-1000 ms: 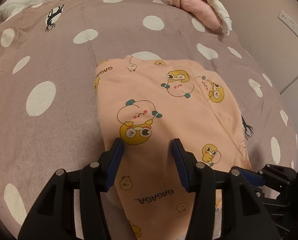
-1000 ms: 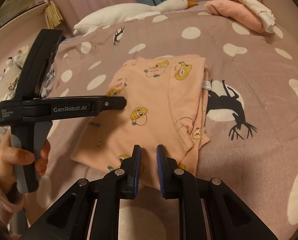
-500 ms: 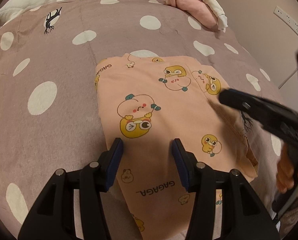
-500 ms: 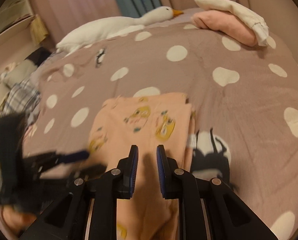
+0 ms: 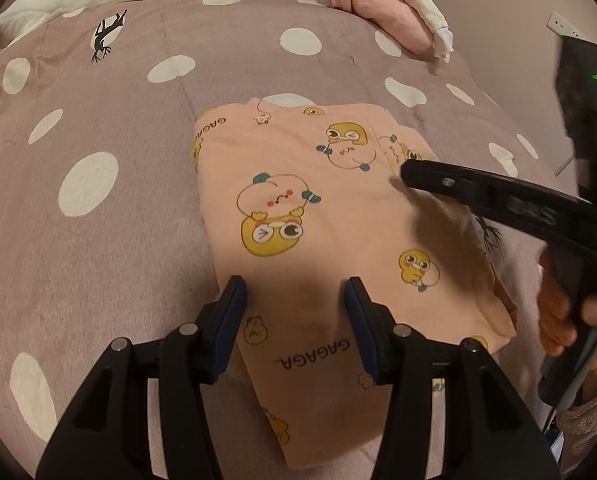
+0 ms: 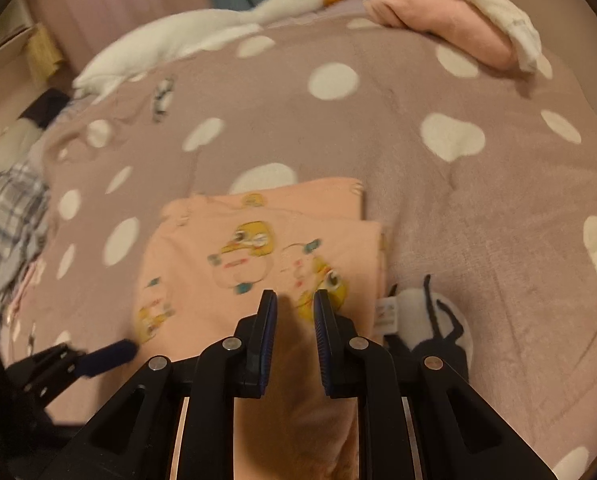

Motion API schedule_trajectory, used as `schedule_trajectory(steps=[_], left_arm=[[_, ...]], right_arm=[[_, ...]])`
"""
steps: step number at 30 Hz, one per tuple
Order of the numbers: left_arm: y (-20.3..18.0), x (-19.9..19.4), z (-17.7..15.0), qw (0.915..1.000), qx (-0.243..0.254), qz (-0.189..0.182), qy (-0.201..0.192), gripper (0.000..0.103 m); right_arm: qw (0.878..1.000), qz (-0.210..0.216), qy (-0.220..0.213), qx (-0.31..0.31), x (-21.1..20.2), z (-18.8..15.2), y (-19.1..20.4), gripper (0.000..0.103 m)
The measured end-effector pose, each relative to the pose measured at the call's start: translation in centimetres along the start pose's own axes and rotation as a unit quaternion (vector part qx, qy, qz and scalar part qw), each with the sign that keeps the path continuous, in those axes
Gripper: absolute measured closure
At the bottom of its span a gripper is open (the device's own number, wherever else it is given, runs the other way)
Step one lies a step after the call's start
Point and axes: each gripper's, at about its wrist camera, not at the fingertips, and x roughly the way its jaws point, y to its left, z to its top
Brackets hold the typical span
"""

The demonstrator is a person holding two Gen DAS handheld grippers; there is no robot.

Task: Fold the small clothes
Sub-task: 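Open the right gripper and withdraw it from the folded shirt, then grasp the folded side edge of the shirt with the right gripper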

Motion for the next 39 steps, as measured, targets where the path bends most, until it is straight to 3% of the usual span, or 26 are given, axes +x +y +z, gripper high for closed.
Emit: schedule_trajectory(steps=[4,9,14,16,19,20,24,29,39], left_arm=[[-0.1,-0.4,-0.6,1.0000,0.000,0.002,0.002,0.052],[0.0,-0.9,-1.8,1.0000,-0.004,0.005,0.006,0.048],[1.1,-1.5,-3.9,0.9983,-0.043,-0.032,0.023,0.047],[2.0,-2.0,-4.3,0.9952,-0.072,-0.060,0.027,0.047],[3.3,-2.1,-4.4,0.9870,-0.119,-0.103,0.033,0.045],[3.8,-2.1,-4.2,0.9819,-0.139,-0.124,0.036,0.043],[4.9,-1.2,-3.8,0.9598,-0.195,-0.197,0.046,0.041],[5.5,-0.1,-2.7,0.9481,-0.221,-0.223,0.048,0.040],[5.4,1.5,0.0,0.9443,-0.223,-0.236,0.050,0.038]], right_arm=[[0.999,0.016,-0.009,-0.041,-1.7,-1.8,1.1,0.085],[0.994,-0.031,0.000,-0.104,-2.2,-5.1,2.0,0.085],[0.994,-0.022,0.001,-0.106,-3.8,-6.9,1.7,0.084],[0.996,0.004,0.006,-0.090,-4.7,-7.2,1.2,0.077],[0.997,0.062,0.006,-0.038,-5.5,-7.3,-0.7,0.050],[0.997,0.076,0.003,-0.015,-5.7,-7.3,-1.6,0.048],[0.991,0.112,0.002,0.075,-5.0,-6.8,-4.6,0.048],[0.981,0.142,0.028,0.130,-2.3,-6.0,-6.4,0.048],[0.972,0.176,0.047,0.146,1.8,-2.8,-4.7,0.048]])
